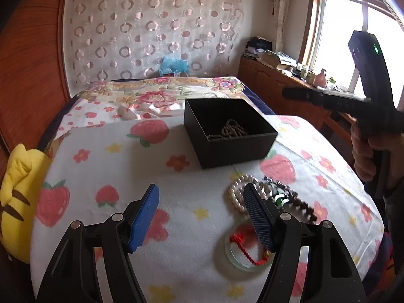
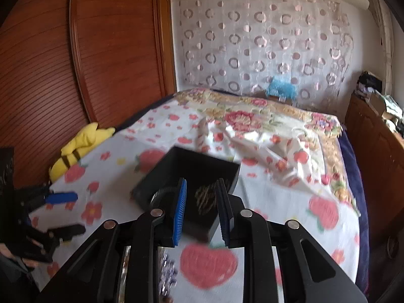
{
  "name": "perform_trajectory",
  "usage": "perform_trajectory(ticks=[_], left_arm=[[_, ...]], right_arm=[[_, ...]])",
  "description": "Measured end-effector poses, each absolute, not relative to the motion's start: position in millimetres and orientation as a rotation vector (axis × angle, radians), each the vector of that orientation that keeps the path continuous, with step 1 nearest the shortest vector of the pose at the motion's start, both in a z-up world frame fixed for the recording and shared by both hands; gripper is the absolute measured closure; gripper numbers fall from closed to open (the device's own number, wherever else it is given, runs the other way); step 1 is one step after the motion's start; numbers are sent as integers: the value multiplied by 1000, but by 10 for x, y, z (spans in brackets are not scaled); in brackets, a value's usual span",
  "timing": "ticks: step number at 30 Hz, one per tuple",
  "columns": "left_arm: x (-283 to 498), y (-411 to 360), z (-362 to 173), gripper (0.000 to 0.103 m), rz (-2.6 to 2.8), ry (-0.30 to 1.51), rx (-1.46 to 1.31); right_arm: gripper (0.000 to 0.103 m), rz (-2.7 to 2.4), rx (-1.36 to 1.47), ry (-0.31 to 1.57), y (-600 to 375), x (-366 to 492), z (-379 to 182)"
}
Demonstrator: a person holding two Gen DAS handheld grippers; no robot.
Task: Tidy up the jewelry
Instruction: 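Lower the gold chain into the black box and open the right gripper, then grasp the purple-flower silver hairpins with the right gripper while the left grasps the red cord bracelet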
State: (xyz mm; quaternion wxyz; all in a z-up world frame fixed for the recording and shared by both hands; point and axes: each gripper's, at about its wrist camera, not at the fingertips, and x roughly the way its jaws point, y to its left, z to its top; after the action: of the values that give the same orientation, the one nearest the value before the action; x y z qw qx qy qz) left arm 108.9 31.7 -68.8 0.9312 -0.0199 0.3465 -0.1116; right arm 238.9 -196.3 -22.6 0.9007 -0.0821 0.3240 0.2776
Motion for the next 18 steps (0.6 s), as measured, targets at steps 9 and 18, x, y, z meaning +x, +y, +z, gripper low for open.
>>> perform_trajectory(ticks=[9, 18], left_arm=[[813, 225, -830, 37, -246, 745, -33], [718, 170, -876, 37, -252, 763, -29]], right_arm=[[77, 590, -124, 783, -2069, 2073, -721], [66, 628, -63, 870, -2022, 2011, -979]])
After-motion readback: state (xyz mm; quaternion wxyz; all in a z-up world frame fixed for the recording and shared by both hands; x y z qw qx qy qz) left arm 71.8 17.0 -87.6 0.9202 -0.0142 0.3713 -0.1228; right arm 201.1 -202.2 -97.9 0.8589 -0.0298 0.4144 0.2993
